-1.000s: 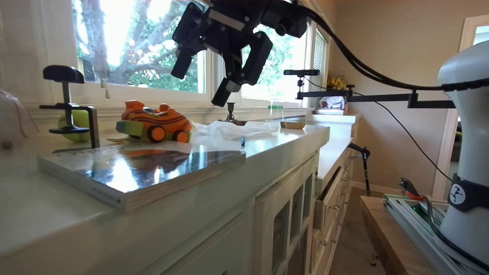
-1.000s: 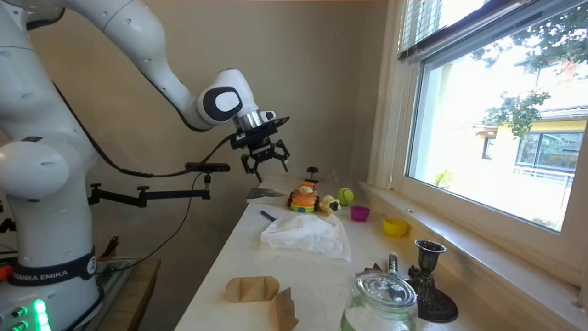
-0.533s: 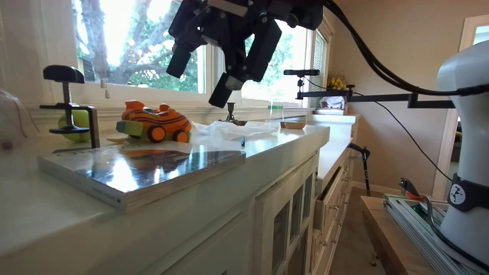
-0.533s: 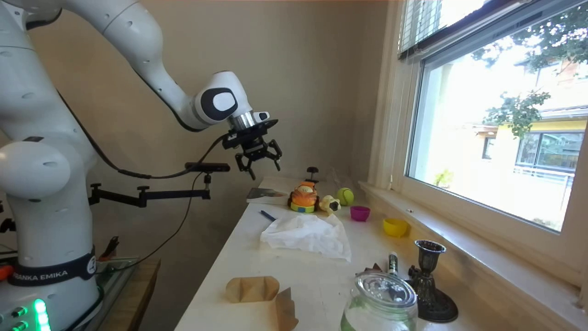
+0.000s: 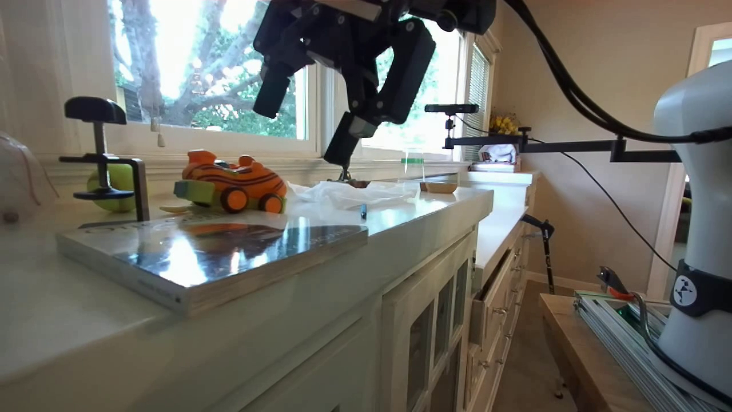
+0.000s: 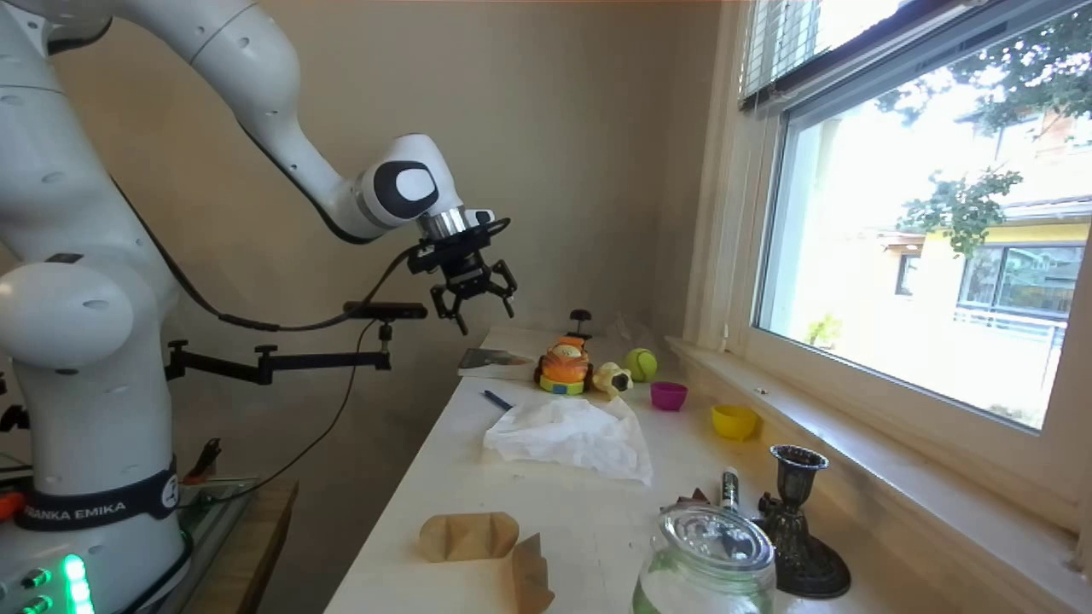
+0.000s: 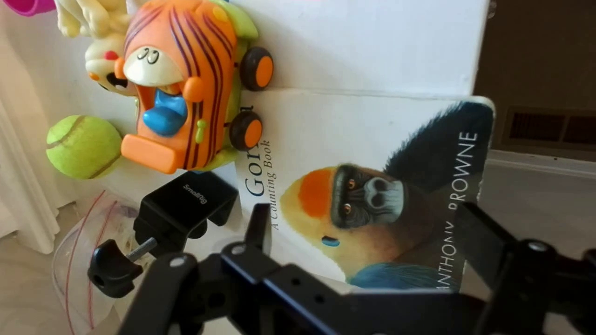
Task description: Flip the children's book over
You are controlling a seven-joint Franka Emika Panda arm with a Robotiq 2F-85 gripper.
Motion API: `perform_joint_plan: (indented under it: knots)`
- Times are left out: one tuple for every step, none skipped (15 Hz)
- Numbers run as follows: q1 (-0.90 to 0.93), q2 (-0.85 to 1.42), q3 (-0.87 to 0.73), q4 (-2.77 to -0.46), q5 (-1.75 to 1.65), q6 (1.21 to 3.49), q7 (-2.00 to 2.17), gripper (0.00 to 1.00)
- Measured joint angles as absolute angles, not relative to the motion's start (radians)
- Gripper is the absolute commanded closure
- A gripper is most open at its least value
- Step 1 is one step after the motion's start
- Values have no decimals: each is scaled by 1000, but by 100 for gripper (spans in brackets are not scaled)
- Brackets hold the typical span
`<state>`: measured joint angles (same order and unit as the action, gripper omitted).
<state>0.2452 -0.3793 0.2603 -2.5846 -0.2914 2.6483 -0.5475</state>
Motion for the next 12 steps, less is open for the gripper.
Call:
perform_joint_plan:
  knots:
    - [250,-379,263,-2586,-297,2647,-547,0]
    - [256,-378,265,-2587,-300,2646,-547,0]
    - [262,-376,268,-2588,-301,2646,-547,0]
    - [269,-374,269,-2588,-301,2644,-547,0]
    - [275,-371,270,-2589,-301,2643,-547,0]
    - [281,-368,271,-2589,-301,2641,-547,0]
    - [287,-365,271,-2589,-301,2639,-546,0]
    - [292,-362,271,-2590,-301,2636,-546,0]
    - [295,-359,271,-2590,-301,2636,-546,0]
    - [299,-356,272,-2591,-301,2636,-546,0]
    - [304,-353,272,-2594,-301,2636,-546,0]
    - [308,-350,272,-2597,-301,2636,-546,0]
